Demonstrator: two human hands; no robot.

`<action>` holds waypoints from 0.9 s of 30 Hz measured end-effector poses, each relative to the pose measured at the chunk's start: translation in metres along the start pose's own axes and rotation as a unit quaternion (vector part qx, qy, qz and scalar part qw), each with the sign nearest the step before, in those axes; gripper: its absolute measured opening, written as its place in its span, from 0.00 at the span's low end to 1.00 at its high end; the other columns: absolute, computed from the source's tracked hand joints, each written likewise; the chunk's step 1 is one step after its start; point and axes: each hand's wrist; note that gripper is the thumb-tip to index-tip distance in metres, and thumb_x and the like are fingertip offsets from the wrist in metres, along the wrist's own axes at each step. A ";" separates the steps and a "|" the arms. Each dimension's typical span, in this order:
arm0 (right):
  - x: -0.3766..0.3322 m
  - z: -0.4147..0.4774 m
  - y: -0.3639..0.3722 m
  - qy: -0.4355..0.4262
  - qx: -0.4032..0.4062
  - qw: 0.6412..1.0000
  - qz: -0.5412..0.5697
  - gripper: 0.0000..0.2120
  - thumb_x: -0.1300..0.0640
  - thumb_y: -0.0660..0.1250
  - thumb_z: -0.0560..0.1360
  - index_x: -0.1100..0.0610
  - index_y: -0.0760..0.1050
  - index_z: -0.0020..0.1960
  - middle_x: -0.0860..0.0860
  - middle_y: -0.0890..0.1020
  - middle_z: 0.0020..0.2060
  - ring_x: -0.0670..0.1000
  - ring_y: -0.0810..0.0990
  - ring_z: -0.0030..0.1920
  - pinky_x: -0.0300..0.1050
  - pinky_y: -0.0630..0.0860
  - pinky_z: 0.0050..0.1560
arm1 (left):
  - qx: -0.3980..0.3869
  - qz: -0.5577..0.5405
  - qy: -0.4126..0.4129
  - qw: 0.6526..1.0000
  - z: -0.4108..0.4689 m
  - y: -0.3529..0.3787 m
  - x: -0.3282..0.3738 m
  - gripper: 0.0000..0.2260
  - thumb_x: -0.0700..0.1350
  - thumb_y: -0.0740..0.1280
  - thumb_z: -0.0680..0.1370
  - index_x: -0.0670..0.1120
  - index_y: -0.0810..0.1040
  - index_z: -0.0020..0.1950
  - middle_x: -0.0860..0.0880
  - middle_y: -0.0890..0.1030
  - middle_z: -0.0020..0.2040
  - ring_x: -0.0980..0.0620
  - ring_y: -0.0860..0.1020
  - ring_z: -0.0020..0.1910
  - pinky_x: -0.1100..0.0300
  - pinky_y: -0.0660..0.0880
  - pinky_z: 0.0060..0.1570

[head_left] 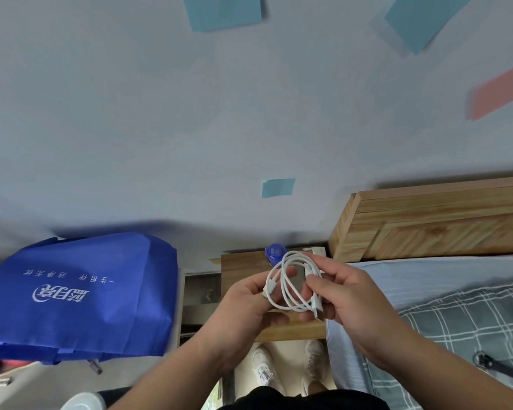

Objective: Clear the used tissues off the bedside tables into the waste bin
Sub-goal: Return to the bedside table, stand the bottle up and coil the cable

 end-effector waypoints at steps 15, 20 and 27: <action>-0.013 -0.002 0.000 0.013 -0.060 0.998 -0.023 0.18 0.63 0.65 0.81 0.44 0.86 0.60 0.55 0.81 0.34 0.50 0.82 0.36 0.48 0.84 0.38 | -0.113 -0.069 -0.074 0.988 -0.008 -0.030 0.019 0.09 0.50 0.74 0.78 0.44 0.85 0.48 0.49 0.78 0.38 0.57 0.73 0.32 0.64 0.73 0.30; -0.017 -0.006 -0.002 0.033 -0.099 0.994 -0.012 0.17 0.58 0.67 0.76 0.47 0.85 0.63 0.56 0.81 0.35 0.53 0.83 0.36 0.46 0.83 0.37 | -0.116 -0.052 -0.086 0.988 -0.005 -0.025 0.023 0.07 0.45 0.76 0.75 0.42 0.85 0.48 0.47 0.76 0.34 0.56 0.75 0.28 0.64 0.75 0.29; -0.012 -0.013 0.004 -0.044 -0.006 0.994 -0.097 0.22 0.59 0.67 0.83 0.30 0.84 0.56 0.52 0.90 0.46 0.53 0.89 0.45 0.40 0.83 0.41 | -0.064 -0.088 -0.027 0.994 0.000 0.001 0.008 0.18 0.46 0.74 0.81 0.34 0.82 0.62 0.34 0.85 0.52 0.39 0.85 0.49 0.45 0.84 0.53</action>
Point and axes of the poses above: each hand's wrist, its own z-axis towards the middle knuckle, its own y-axis out of the palm, x = y × z
